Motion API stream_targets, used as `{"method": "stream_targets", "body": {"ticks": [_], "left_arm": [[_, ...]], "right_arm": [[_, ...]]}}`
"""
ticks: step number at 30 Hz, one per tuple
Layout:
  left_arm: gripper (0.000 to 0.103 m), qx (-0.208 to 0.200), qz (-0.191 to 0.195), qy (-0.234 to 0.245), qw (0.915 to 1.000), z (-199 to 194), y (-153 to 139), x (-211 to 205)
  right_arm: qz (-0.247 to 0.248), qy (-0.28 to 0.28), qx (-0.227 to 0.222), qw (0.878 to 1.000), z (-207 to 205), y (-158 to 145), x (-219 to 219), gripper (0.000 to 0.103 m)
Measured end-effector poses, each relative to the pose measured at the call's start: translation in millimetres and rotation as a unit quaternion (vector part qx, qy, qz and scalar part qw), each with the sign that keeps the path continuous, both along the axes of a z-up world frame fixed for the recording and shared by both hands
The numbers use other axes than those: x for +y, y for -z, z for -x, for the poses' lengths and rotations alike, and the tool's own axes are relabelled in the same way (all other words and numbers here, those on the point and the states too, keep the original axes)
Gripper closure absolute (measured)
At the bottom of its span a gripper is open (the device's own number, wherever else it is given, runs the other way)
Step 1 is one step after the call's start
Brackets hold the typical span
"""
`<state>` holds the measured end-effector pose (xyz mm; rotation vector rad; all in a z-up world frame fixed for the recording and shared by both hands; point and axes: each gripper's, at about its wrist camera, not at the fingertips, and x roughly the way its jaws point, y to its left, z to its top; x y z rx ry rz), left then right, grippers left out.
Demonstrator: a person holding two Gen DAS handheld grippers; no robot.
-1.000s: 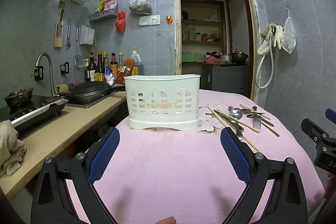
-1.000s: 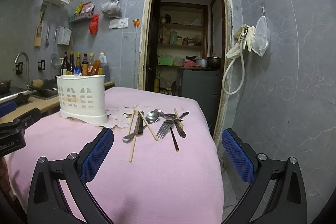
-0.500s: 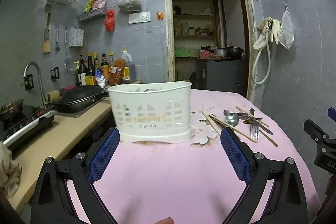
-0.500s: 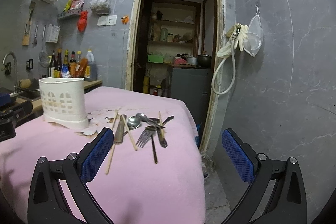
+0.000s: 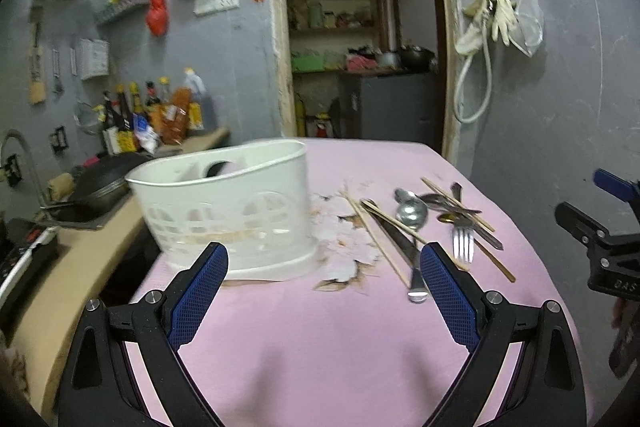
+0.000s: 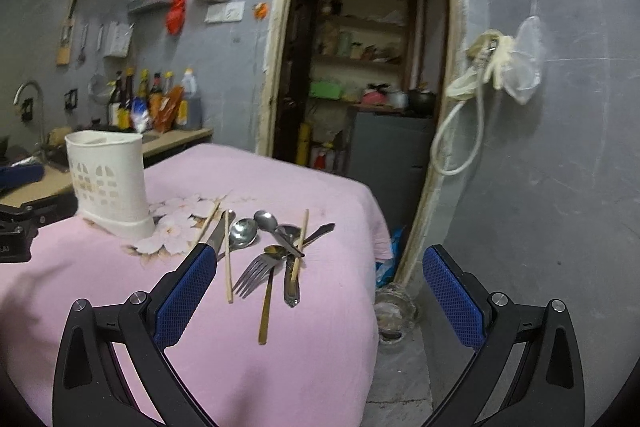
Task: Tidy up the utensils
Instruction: 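Move both tools down toward the utensil pile beside the white caddy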
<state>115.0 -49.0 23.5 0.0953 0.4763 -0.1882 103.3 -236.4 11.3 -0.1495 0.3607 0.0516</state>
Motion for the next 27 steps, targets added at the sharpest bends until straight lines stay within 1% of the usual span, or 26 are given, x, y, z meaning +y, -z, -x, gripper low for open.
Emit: {"method": "stream_targets", "body": {"ticks": [3, 5, 7, 10, 13, 15, 16, 17, 18, 19, 20, 21, 22, 23, 24, 25, 26, 27], "left_arm": [[0.009, 0.031, 0.01, 0.015, 0.9994, -17, 2, -6], [0.009, 0.051, 0.017, 0.026, 0.9982, -29, 4, -11], [0.009, 0.066, 0.021, 0.037, 0.9969, -39, 6, -16], [0.011, 0.084, 0.021, 0.049, 0.995, -53, 9, -25], [0.018, 0.097, 0.017, 0.057, 0.9935, -65, 13, -32], [0.026, 0.109, 0.016, 0.062, 0.9919, -75, 18, -36], [0.029, 0.116, 0.016, 0.065, 0.991, -79, 21, -38], [0.034, 0.122, 0.017, 0.068, 0.99, -83, 23, -40], [0.04, 0.133, 0.016, 0.072, 0.9884, -90, 26, -41], [0.043, 0.139, 0.014, 0.074, 0.9874, -95, 29, -43], [0.049, 0.146, 0.013, 0.076, 0.9862, -101, 32, -45], [0.054, 0.152, 0.013, 0.077, 0.9853, -105, 35, -46], [0.056, 0.161, 0.014, 0.078, 0.9837, -111, 39, -47], [0.061, 0.167, 0.016, 0.079, 0.9827, -114, 42, -48], [0.065, 0.178, 0.02, 0.08, 0.9806, -121, 45, -48], [0.067, 0.185, 0.022, 0.08, 0.9791, -125, 47, -49], [0.071, 0.192, 0.024, 0.08, 0.9779, -129, 50, -49], [0.075, 0.197, 0.026, 0.079, 0.9769, -132, 53, -48]], "right_arm": [[-0.001, -0.014, 0.025, 1.0, -19, 0, -8, 0.0], [0.001, -0.019, 0.051, 0.999, -34, 1, -12, 0.0], [-0.002, -0.021, 0.08, 0.997, -52, 4, -19, 0.0], [-0.012, -0.045, 0.106, 0.993, -70, 8, -24, 0.0], [-0.031, -0.069, 0.12, 0.99, -86, 11, -29, 0.0], [-0.038, -0.071, 0.133, 0.988, -99, 14, -33, 0.0], [-0.042, -0.072, 0.142, 0.986, -106, 16, -35, 0.0], [-0.046, -0.075, 0.149, 0.985, -111, 18, -36, 0.0], [-0.048, -0.08, 0.155, 0.983, -116, 20, -36, 0.002], [-0.05, -0.085, 0.162, 0.982, -121, 24, -37, 0.006], [-0.048, -0.086, 0.167, 0.981, -125, 27, -37, 0.009], [-0.046, -0.085, 0.171, 0.98, -129, 29, -37, 0.016], [-0.044, -0.084, 0.179, 0.979, -135, 33, -38, 0.022], [-0.047, -0.085, 0.187, 0.978, -140, 35, -40, 0.025], [-0.053, -0.086, 0.194, 0.976, -145, 38, -41, 0.029], [-0.061, -0.088, 0.202, 0.973, -151, 40, -44, 0.036], [-0.065, -0.09, 0.209, 0.972, -157, 42, -45, 0.04], [-0.068, -0.091, 0.214, 0.97, -161, 43, -45, 0.046]]}}
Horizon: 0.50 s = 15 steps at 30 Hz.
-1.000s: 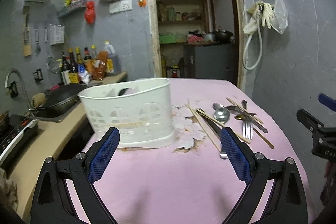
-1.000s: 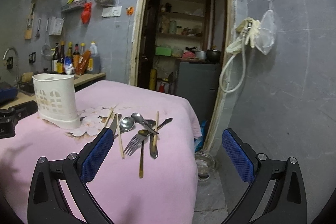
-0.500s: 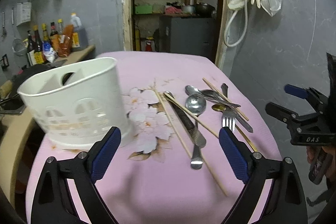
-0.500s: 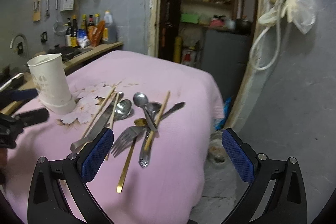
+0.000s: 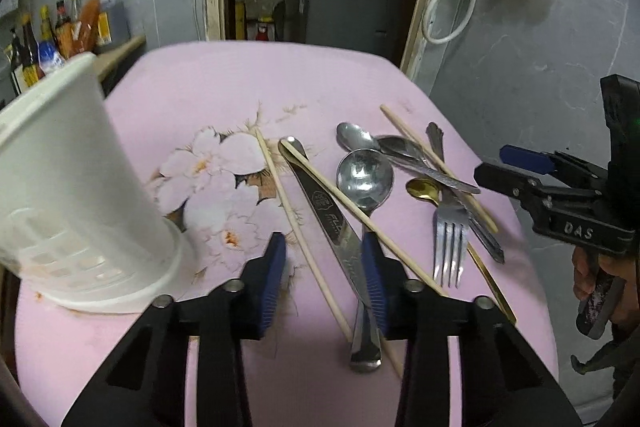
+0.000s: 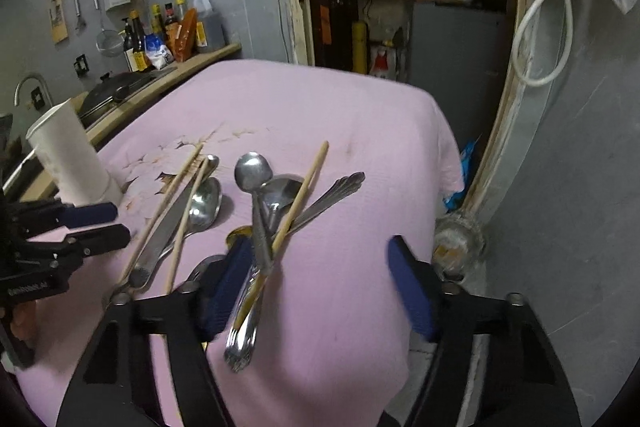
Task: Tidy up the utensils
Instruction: 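Move both tools down toward the utensil pile beside the white caddy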
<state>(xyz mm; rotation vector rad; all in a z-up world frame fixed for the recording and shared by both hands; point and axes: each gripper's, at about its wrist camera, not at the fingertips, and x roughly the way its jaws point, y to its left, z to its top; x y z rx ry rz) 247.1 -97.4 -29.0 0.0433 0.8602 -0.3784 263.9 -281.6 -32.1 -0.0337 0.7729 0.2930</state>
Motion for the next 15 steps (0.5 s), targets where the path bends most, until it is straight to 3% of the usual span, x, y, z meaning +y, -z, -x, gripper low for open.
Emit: {"method": "stream_targets", "body": {"ticks": [7, 15], "left_arm": [[0.087, 0.026, 0.007, -0.01, 0.9996, -23, 8, -4], [0.088, 0.052, 0.022, -0.03, 0.9979, -41, 17, 5]], "right_arm": [[-0.021, -0.043, 0.012, 0.999, -29, -3, 5, 0.073], [0.019, -0.114, 0.042, 0.992, -65, 0, 36, 0.077]]}}
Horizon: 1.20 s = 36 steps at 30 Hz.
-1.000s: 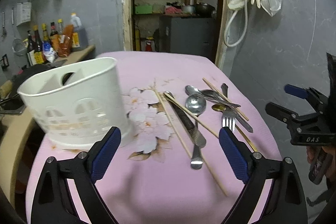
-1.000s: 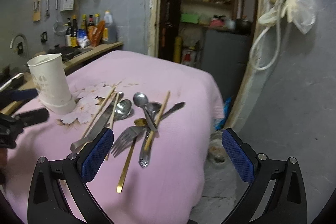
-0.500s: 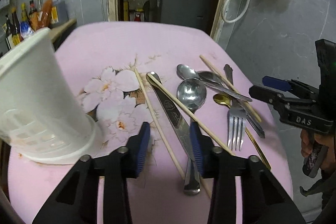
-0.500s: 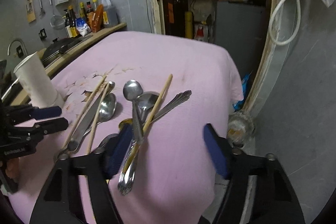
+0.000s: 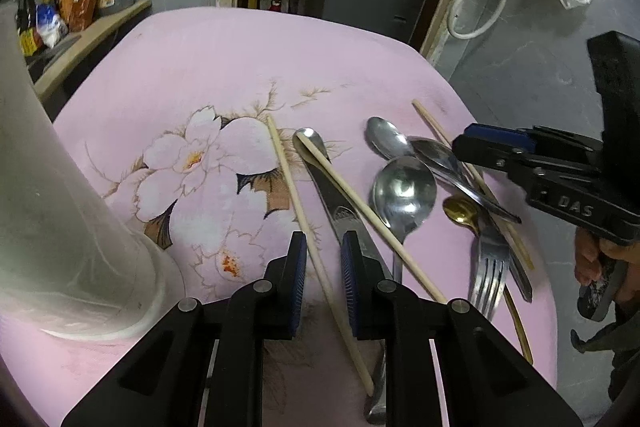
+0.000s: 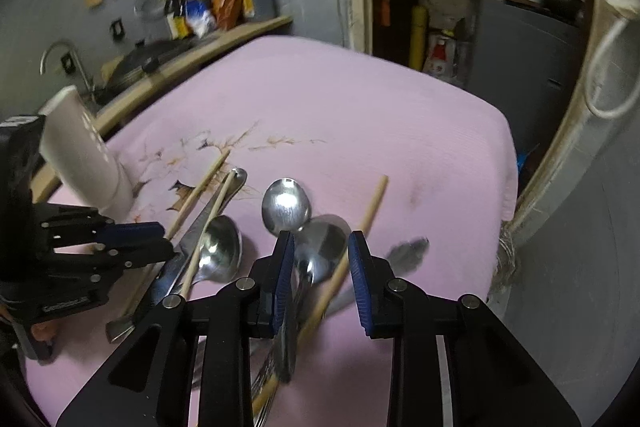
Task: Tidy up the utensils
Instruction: 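Move both tools down toward the utensil pile beside the white caddy, then close the right gripper on a steel spoon while the left gripper grasps a chopstick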
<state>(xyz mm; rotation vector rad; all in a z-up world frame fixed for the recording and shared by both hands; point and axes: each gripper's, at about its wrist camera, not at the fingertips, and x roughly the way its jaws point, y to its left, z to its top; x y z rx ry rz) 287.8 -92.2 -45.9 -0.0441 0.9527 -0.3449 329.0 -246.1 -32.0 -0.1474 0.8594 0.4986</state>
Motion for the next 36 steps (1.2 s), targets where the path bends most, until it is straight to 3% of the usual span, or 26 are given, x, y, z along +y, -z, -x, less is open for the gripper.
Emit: {"method": "stream_targets", "body": {"ticks": [5, 8, 19, 25, 32, 36], "left_arm": [[0.088, 0.003, 0.003, -0.007, 1.0, -5, 0, 2], [0.088, 0.01, 0.004, -0.008, 0.9999, -6, 4, 2], [0.088, 0.009, 0.016, -0.008, 0.9998, -6, 5, 7], [0.088, 0.008, 0.016, -0.008, 0.9998, -6, 6, 7], [0.088, 0.008, 0.016, -0.008, 0.9998, -6, 6, 6], [0.088, 0.008, 0.016, -0.008, 0.9998, -5, 6, 7]], "right_arm": [[0.025, -0.021, 0.025, 0.999, -26, 12, 14, 0.076], [0.035, -0.03, 0.034, 0.998, -35, 17, 25, 0.069], [0.038, -0.048, 0.044, 0.997, -42, 16, 40, 0.057], [0.047, -0.06, 0.042, 0.996, -37, 12, 41, 0.055], [0.034, -0.073, 0.087, 0.993, -55, 19, 50, 0.055], [0.05, -0.074, 0.087, 0.992, -56, 21, 59, 0.055]]}}
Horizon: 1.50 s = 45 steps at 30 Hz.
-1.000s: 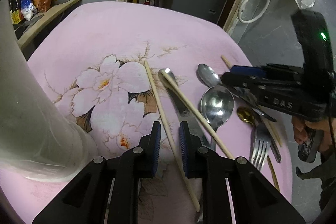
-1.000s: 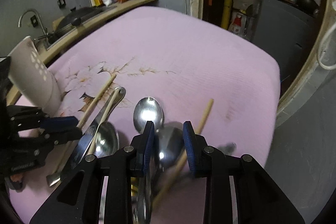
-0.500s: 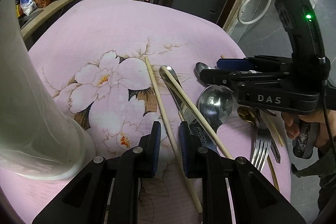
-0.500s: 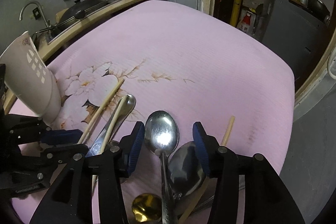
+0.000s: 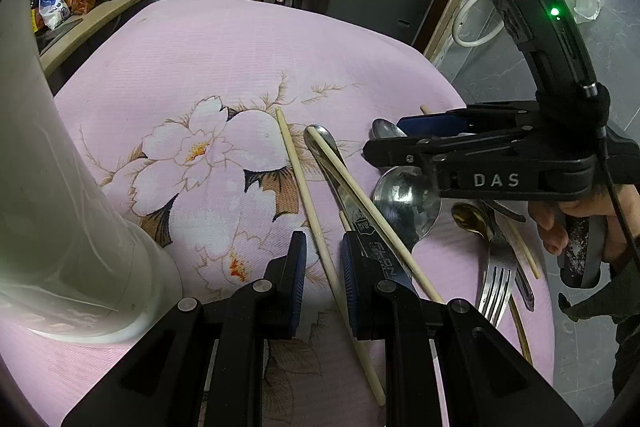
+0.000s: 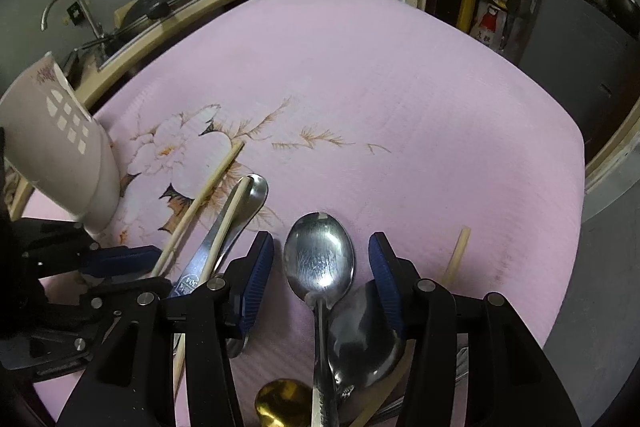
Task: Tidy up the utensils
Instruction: 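Close the right gripper on a steel spoon while the left gripper grasps a chopstick, then lift the chopstick and spoon and lower them into the white caddy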
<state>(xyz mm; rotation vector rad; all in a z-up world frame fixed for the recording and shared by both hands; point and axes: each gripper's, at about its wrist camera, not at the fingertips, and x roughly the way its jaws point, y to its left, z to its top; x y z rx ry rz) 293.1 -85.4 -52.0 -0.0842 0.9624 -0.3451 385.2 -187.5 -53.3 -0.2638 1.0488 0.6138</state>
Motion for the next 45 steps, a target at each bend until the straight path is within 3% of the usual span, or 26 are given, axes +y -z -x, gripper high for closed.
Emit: {"method": "stream_targets", "body": {"ticks": [9, 11, 13, 19, 21, 25, 30, 33, 38, 45], "left_arm": [[0.088, 0.0, 0.0, 0.0, 1.0, 0, 0, 0], [0.088, 0.001, 0.0, 0.0, 1.0, -1, 0, 0], [0.088, 0.005, 0.001, -0.001, 1.0, -4, 0, -1], [0.088, 0.016, 0.005, 0.002, 0.9999, -9, -2, -1], [0.099, 0.017, 0.006, 0.001, 0.9998, -7, -3, -1], [0.101, 0.014, 0.024, 0.005, 0.9996, -1, -6, 0], [0.101, -0.024, 0.047, -0.002, 0.9986, 18, -21, 7], [0.101, -0.071, 0.065, -0.011, 0.9953, 35, -36, 14], [0.101, -0.163, 0.07, -0.021, 0.9839, 64, -63, 18], [0.101, -0.221, 0.077, -0.042, 0.9713, 81, -82, 29]], "right_arm": [[0.021, -0.002, -0.011, 1.0, 4, 5, 4, 0.055], [0.022, 0.002, -0.017, 1.0, 6, 6, 3, 0.057], [0.02, 0.009, -0.018, 1.0, 7, 5, 2, 0.07], [0.0, 0.028, -0.035, 0.999, 18, 2, -3, 0.072], [-0.015, 0.035, -0.047, 0.998, 24, -1, -7, 0.072], [-0.042, 0.045, -0.086, 0.994, 44, -14, -15, 0.072], [-0.067, 0.061, -0.143, 0.986, 70, -32, -20, 0.072], [-0.084, 0.072, -0.183, 0.977, 88, -43, -20, 0.072], [-0.104, 0.094, -0.266, 0.954, 118, -60, -18, 0.072], [-0.13, 0.126, -0.348, 0.92, 150, -79, -10, 0.072]]}}
